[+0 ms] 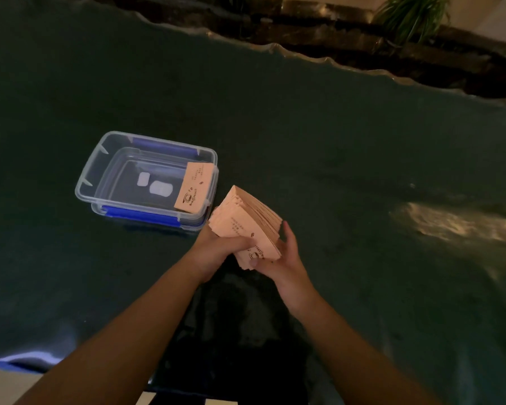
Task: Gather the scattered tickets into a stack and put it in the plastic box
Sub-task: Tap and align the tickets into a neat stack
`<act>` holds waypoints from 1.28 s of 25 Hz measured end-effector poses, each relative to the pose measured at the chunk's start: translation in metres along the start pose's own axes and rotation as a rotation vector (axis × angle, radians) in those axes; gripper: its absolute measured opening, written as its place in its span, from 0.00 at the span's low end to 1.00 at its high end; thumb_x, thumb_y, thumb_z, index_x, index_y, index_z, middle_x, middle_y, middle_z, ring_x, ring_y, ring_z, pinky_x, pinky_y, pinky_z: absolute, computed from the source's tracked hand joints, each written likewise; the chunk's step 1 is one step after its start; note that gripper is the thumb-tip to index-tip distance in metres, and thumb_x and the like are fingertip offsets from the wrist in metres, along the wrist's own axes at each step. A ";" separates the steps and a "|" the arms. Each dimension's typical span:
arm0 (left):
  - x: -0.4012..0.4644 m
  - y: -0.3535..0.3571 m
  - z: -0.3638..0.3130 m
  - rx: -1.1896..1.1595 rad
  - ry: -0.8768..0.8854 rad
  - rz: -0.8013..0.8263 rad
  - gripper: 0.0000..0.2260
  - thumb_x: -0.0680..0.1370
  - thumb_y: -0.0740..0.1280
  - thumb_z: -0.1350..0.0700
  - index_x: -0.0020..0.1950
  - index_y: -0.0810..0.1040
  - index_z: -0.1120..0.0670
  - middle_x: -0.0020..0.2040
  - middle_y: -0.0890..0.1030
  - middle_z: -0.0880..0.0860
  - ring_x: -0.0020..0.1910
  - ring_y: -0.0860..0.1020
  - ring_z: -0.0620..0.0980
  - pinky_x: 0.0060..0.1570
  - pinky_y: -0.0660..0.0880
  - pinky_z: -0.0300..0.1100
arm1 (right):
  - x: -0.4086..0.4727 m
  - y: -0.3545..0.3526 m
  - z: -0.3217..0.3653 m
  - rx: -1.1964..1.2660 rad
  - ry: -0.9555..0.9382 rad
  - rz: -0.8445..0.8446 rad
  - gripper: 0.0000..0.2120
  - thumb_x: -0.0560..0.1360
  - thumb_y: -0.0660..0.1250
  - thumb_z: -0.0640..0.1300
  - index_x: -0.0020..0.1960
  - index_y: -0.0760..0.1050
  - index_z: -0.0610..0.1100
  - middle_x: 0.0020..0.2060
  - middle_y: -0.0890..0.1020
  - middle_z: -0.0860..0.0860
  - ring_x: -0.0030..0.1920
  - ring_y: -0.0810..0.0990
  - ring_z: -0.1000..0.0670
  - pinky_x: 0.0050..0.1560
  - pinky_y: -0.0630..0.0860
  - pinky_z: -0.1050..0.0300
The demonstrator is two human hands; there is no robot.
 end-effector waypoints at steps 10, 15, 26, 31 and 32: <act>0.003 -0.014 0.006 0.445 0.051 0.076 0.42 0.58 0.87 0.45 0.68 0.72 0.35 0.62 0.83 0.38 0.61 0.82 0.39 0.57 0.81 0.41 | 0.000 -0.046 0.024 -0.317 -0.195 -0.037 0.52 0.60 0.83 0.37 0.75 0.64 0.63 0.67 0.81 0.58 0.69 0.80 0.54 0.65 0.82 0.52; 0.008 -0.017 0.025 0.787 0.075 -0.033 0.52 0.58 0.84 0.42 0.76 0.61 0.38 0.73 0.72 0.47 0.75 0.68 0.51 0.75 0.66 0.60 | 0.004 -0.052 0.014 -0.639 -0.193 -0.021 0.47 0.66 0.83 0.42 0.75 0.62 0.65 0.68 0.76 0.66 0.70 0.75 0.65 0.68 0.78 0.57; 0.021 -0.018 0.039 0.948 0.161 -0.051 0.45 0.61 0.82 0.42 0.73 0.61 0.36 0.71 0.70 0.45 0.75 0.64 0.50 0.78 0.55 0.60 | 0.022 -0.050 -0.019 -0.813 -0.092 0.019 0.53 0.72 0.78 0.48 0.84 0.46 0.60 0.85 0.56 0.52 0.85 0.45 0.47 0.85 0.46 0.36; 0.023 -0.020 0.030 0.882 0.179 -0.068 0.42 0.58 0.81 0.37 0.67 0.64 0.32 0.64 0.71 0.38 0.68 0.67 0.42 0.74 0.65 0.57 | 0.023 -0.059 -0.016 -0.669 -0.060 -0.026 0.55 0.70 0.77 0.51 0.84 0.45 0.63 0.85 0.58 0.55 0.84 0.38 0.50 0.82 0.46 0.38; 0.023 -0.021 0.028 0.893 0.193 -0.069 0.43 0.57 0.80 0.36 0.68 0.64 0.32 0.66 0.71 0.39 0.70 0.66 0.42 0.75 0.63 0.56 | 0.023 -0.061 -0.013 -0.690 -0.083 -0.026 0.56 0.69 0.77 0.53 0.84 0.44 0.62 0.85 0.58 0.55 0.81 0.37 0.58 0.81 0.43 0.40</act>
Point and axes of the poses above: each hand's wrist, its own x-axis towards the middle knuckle, its own y-axis out of the palm, z = x × y, the point moved 9 cm from there along x, towards the middle knuckle
